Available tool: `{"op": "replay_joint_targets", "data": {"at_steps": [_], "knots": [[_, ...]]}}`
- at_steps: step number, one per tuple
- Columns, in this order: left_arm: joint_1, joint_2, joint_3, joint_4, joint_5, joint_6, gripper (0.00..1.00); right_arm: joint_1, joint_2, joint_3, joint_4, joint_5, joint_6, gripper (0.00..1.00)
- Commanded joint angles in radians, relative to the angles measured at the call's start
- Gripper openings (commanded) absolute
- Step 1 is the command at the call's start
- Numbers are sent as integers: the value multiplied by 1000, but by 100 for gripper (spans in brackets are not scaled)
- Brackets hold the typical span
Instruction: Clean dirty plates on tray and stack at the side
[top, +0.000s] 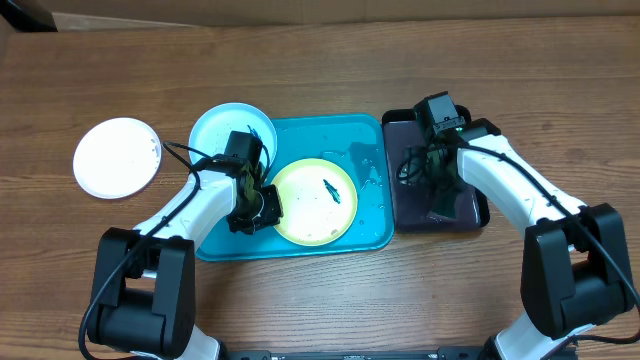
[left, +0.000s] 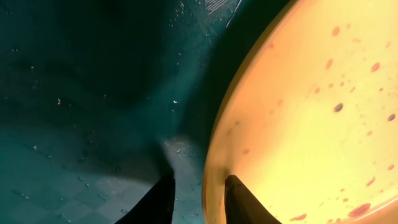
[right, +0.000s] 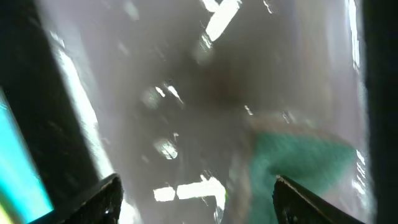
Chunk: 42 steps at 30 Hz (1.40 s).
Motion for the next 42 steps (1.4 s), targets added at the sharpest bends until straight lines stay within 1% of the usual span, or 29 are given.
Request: {"op": "replay_joint_targets", "data": {"at_steps": [1,5,7,8,12,17,19,20,24,27,28,30,31,32,34,35,42], "knots": [[3,11,-8,0,8,19,29,-3,-15,75,-59,91,32,79],[3,11,-8,4,8,18,29,-11,-17,103,-112,163,97,78],[3,11,-8,4,8,18,29,-13,-14,92,-119,163,122,75],[3,11,-8,3,8,18,29,-13,-14,63,-105,163,161,73],[3,11,-8,3,8,19,29,-13,-14,-33,-2,161,186,72],[3,11,-8,3,8,19,30,-13,-14,-148,156,163,185,73],[3,11,-8,2,8,19,30,-13,-14,-182,205,163,185,73],[3,11,-8,2,8,19,30,-13,-14,-189,215,162,185,71],[3,11,-8,-4,8,19,30,-10,-15,-179,207,150,176,40],[3,11,-8,-4,8,19,31,-8,-15,-142,172,101,136,26],[3,11,-8,-4,8,19,31,-8,-15,-129,160,90,124,25],[3,11,-8,-4,8,19,31,-8,-15,-109,148,69,86,26],[3,11,-8,-4,8,19,31,-8,-15,-101,150,41,42,34],[3,11,-8,-4,8,19,31,-6,-15,-97,153,10,0,49],[3,11,-8,-3,8,19,31,-6,-15,-95,163,-37,-62,61],[3,11,-8,-3,8,19,31,-6,-15,-95,163,-40,-68,66],[3,11,-8,-5,8,19,32,-6,-15,-95,122,-32,-43,67]]}}
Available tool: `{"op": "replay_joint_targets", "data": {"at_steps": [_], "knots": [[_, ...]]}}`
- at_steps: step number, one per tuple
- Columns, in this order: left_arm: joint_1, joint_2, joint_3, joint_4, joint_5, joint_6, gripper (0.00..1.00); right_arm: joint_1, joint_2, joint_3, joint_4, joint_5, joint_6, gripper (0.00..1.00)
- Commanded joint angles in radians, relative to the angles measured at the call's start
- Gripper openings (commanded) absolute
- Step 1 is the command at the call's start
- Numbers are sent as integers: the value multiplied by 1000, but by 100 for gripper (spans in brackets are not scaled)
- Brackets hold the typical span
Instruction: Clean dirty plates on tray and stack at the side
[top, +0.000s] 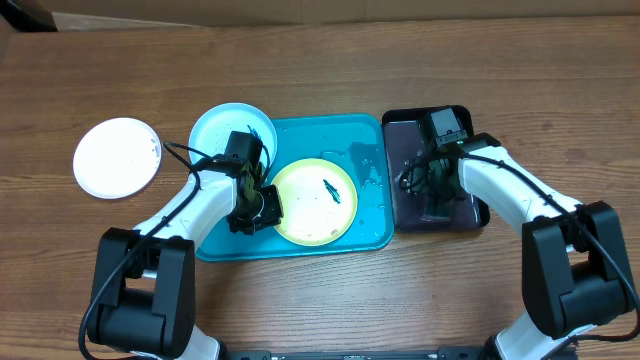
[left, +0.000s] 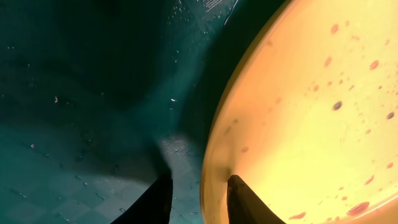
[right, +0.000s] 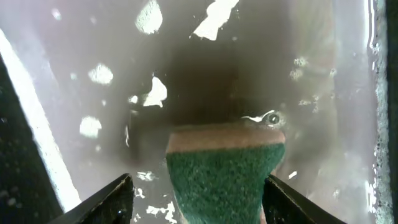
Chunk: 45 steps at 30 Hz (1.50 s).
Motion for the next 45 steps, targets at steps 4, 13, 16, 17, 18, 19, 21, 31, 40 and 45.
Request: {"op": "replay_joint_targets", "data": {"at_steps": [4,13,16,17,18,19,21,31,40,45], "knots": [[3,11,-8,-2,5,18,32,2,-14,58,-40,-28,-23,67],[3,11,-8,-2,5,18,32,2,-14,150,-207,-9,-22,71],[3,11,-8,-2,4,18,32,2,-14,142,-227,5,-22,71],[3,11,-8,-2,4,18,33,2,-14,137,-227,18,-21,70],[3,11,-8,-1,4,18,32,2,-14,127,-224,51,-21,70],[3,11,-8,-1,5,18,33,2,-14,119,-216,58,-21,70],[3,11,-8,-2,5,18,33,2,-14,102,-199,60,-21,70],[3,11,-8,-5,5,18,33,2,-14,-5,-35,60,-17,63],[4,11,-8,-8,4,18,33,2,-14,-5,-27,58,-14,21],[4,11,-8,-8,4,19,34,2,-14,18,-24,59,-23,4]]}}
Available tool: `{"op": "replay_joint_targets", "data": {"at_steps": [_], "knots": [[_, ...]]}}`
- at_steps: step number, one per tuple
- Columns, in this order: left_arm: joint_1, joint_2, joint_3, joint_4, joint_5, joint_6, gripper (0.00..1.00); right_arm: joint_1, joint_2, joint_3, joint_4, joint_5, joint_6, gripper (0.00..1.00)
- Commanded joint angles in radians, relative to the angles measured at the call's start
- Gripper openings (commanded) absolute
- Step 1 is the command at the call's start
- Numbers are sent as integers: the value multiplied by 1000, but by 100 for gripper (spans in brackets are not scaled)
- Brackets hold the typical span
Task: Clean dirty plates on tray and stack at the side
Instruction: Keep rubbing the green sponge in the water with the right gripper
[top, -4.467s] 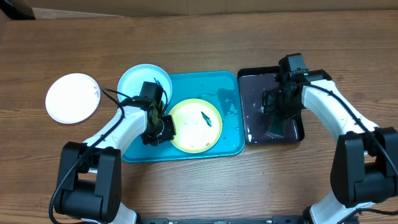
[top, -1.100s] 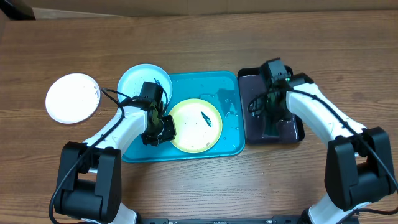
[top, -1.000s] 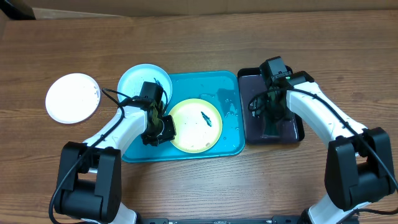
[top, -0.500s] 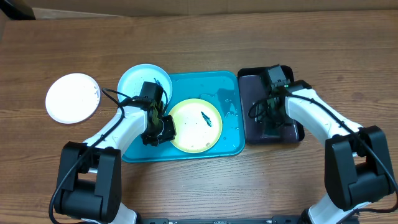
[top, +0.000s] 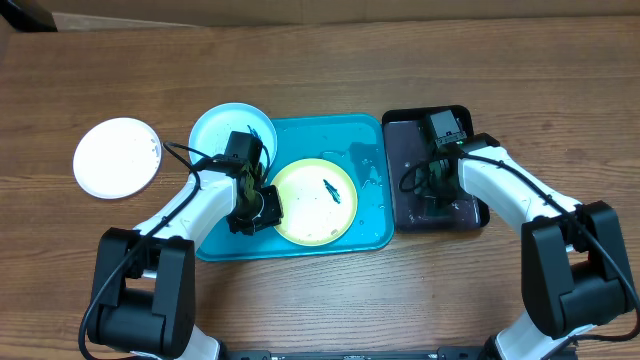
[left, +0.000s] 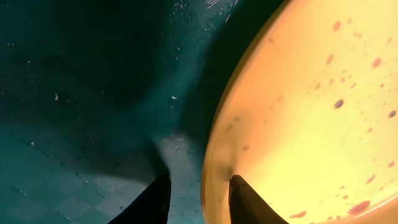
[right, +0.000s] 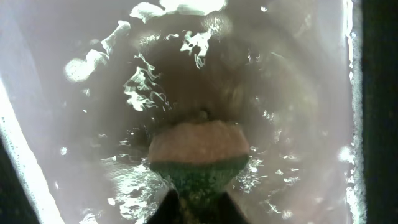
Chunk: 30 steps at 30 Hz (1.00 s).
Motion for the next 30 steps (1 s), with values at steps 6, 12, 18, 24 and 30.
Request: {"op": "replay_joint_targets", "data": {"at_steps": [6,12,18,24,30], "knots": [[4,11,-8,7,3,19,34,2,-14,140,-92,6,-9,4],[3,11,-8,9,4,19,35,2,-14,154,-159,-1,-8,61],[4,11,-8,10,4,19,35,2,-14,132,-199,-1,-8,67],[3,11,-8,10,4,19,35,2,-14,68,-106,-86,-1,69],[3,11,-8,9,4,19,35,2,-14,62,-17,-133,7,63]]}}
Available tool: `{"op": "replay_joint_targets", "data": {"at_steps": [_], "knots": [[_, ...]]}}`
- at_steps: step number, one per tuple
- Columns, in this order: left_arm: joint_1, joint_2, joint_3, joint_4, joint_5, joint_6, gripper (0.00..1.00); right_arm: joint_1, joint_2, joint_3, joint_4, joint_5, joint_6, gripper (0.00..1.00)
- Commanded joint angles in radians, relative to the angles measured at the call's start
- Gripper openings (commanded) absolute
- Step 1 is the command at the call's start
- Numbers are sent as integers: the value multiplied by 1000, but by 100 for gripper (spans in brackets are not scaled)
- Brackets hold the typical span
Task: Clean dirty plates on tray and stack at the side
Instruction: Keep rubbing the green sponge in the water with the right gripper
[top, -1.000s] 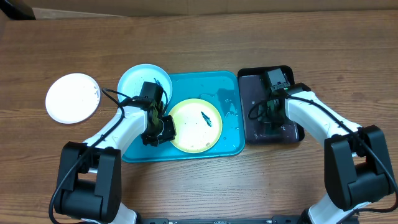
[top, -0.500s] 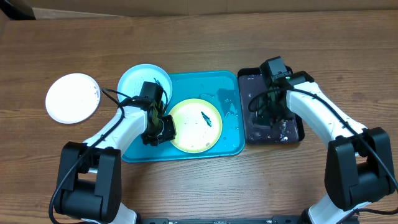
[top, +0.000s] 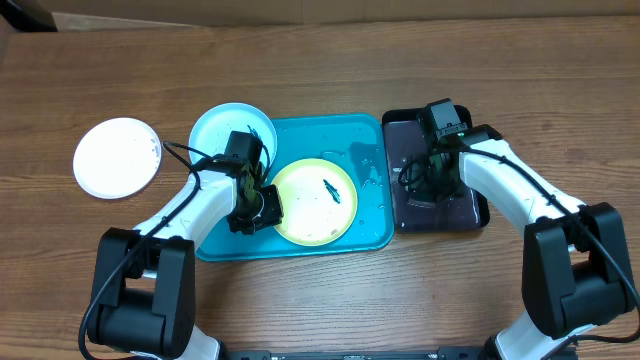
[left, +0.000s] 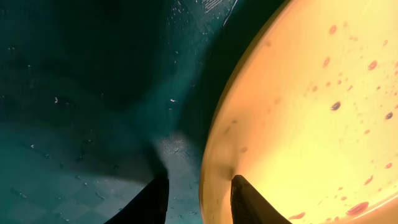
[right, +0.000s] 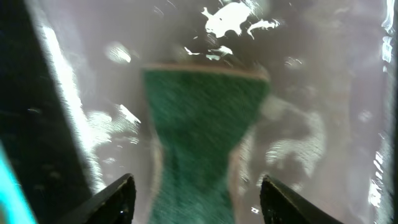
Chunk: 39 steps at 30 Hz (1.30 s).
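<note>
A yellow-green plate (top: 305, 215) with dark specks lies in the teal tray (top: 372, 236). My left gripper (top: 262, 208) is shut on its left rim. In the left wrist view one finger stands on the plate (left: 311, 112) and the other on the tray floor (left: 74, 124), the gripper (left: 199, 179) straddling the rim. My right gripper (top: 432, 180) hangs over the dark tub (top: 402, 125). In the right wrist view it (right: 196, 180) is open, with a wet green sponge (right: 202, 124) lying between its spread fingers, pinched in at the waist.
A light blue plate (top: 215, 130) sits half on the tray's back left corner, beside my left arm. A white plate (top: 117, 157) lies alone on the wooden table at the far left. The tub holds cloudy water.
My right gripper has opened and let go of the sponge, which now lies in the tub between its fingers. The wrist stands slightly farther back. The left gripper and yellow plate have not moved.
The right gripper was open over the tub with the sponge off to one side. Then it was open around the sponge, then shut, squeezing it in the water. Now it is open again. All the while the left gripper held the yellow plate's rim.
</note>
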Motion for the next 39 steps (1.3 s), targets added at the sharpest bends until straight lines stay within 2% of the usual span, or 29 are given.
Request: {"op": "replay_joint_targets", "data": {"at_steps": [1,5,9,18,21,24,26,27,35,39], "knots": [[3,11,-8,3,4,19,35,2,-14,-2,26,-35,11,62],[3,11,-8,3,4,19,35,2,-14,-3,24,-32,11,56],[3,11,-8,3,4,19,35,2,-14,-13,13,25,61,56],[3,11,-8,2,4,19,35,2,-14,-83,131,25,82,53],[4,11,-8,-2,4,19,35,2,-14,-81,145,26,82,32],[3,11,-8,-2,4,19,36,2,-14,-63,130,26,77,20],[4,11,-8,-2,3,19,36,2,-14,-29,92,33,74,6],[4,11,-8,-1,3,19,36,2,-14,-13,71,36,74,4],[4,11,-8,10,-8,19,36,2,-14,138,-113,37,-34,4],[4,11,-8,18,-14,19,26,2,-14,203,-175,36,-35,4]]}}
